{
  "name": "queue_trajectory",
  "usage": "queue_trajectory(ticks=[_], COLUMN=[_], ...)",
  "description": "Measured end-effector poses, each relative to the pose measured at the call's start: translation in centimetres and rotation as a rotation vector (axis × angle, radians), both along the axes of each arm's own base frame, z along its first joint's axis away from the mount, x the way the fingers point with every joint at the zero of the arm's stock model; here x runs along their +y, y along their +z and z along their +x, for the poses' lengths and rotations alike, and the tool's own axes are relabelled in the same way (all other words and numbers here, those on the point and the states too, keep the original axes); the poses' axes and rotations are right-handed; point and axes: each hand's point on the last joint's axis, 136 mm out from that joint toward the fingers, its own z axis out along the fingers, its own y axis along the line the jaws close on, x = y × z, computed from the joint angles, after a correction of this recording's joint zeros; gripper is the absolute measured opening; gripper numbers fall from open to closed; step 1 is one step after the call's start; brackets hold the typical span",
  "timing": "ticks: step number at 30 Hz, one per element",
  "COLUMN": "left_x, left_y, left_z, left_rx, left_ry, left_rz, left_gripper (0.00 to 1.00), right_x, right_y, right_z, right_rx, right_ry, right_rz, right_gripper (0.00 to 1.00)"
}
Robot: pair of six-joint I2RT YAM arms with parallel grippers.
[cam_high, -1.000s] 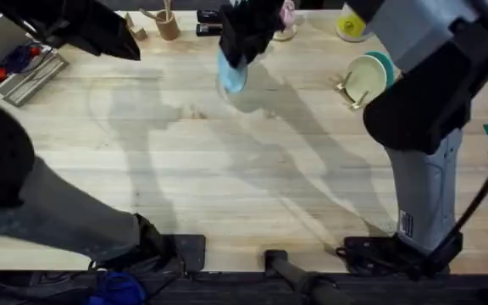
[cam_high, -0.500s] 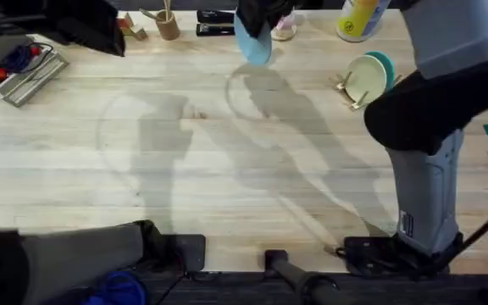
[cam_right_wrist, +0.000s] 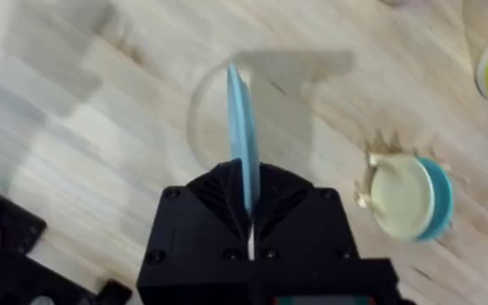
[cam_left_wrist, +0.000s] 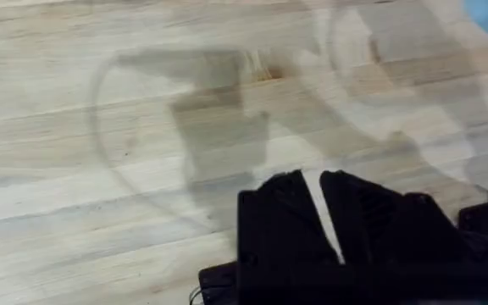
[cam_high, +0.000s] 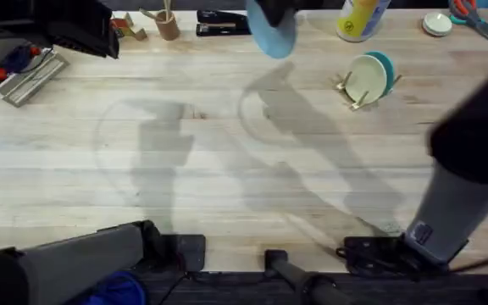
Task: Pick up the plates from the table one by one and place each into a slot on the dish rack.
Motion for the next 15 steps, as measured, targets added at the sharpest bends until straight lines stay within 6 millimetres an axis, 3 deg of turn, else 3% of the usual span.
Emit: queue_trajectory(ticks=[3,4,5,8,9,15], left_x=[0.1,0.1,0.1,0.1,0.1,0.1], left_y=[0.0,0.0,0.0,0.1,0.1,0.4], left_z=[0.0,-0.1,-0.1,-0.1,-0.2,-0.4], left_rx=[-0.001,-0.001,-0.002,-0.005,-0.007,-0.016], left_ry=[0.000,-0.002,-0.004,-0.003,-0.002,-0.002], left_rz=[0.004,0.007,0.009,0.011,0.011,0.013], left_gripper=[0.244,0.317,0.433,0.906,0.974,0.995], right_x=[-1.9,-2.6,-3.1,-4.6,-4.9,-6.3], right_y=[1.1,1.6,2.0,3.5,4.0,6.7], right_z=[-1.2,-1.5,-1.7,-2.3,-2.5,-3.8], right_rx=[-0.011,-0.019,-0.027,-0.059,-0.071,-0.146], right_ry=[-0.013,-0.022,-0.031,-0.052,-0.057,-0.066], right_rz=[-0.012,-0.011,-0.009,0.005,0.009,0.036], right_gripper=[0.035,0.035,0.035,0.035,0.035,0.035])
